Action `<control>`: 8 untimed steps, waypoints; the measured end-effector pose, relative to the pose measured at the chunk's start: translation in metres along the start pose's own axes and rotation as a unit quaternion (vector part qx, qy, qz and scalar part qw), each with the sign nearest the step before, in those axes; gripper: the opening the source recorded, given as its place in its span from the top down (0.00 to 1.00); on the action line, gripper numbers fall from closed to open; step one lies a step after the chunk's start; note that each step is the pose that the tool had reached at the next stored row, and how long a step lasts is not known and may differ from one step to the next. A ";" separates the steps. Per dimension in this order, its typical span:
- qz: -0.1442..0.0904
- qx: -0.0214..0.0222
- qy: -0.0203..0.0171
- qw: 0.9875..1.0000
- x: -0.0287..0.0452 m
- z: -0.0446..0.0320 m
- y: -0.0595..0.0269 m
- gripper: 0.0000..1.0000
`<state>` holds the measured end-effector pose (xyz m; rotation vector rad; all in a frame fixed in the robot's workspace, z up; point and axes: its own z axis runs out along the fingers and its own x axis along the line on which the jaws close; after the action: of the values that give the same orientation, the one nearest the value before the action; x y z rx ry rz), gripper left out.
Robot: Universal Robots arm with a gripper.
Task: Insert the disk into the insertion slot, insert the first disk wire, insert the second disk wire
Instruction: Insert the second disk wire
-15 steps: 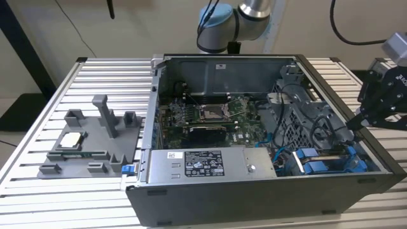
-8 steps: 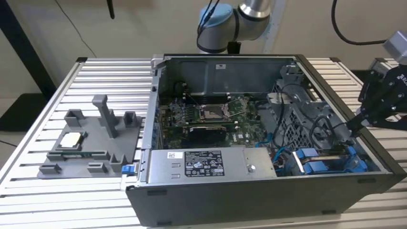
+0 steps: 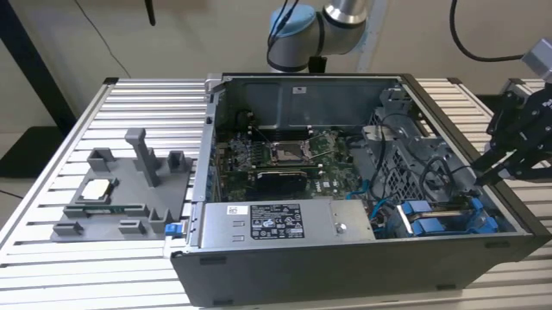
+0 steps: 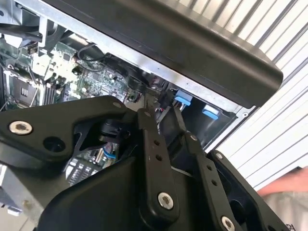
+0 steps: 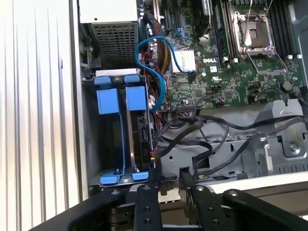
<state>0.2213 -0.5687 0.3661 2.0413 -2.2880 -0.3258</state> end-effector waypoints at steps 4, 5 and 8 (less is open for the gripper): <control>0.001 0.000 0.001 1.000 0.0006 0.0062 -0.0025 0.68; 0.002 0.000 -0.001 1.000 0.0006 0.0064 -0.0026 0.68; 0.003 -0.001 -0.010 1.000 0.0010 0.0065 -0.0028 0.71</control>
<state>0.2228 -0.5692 0.3591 2.0387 -2.3044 -0.3484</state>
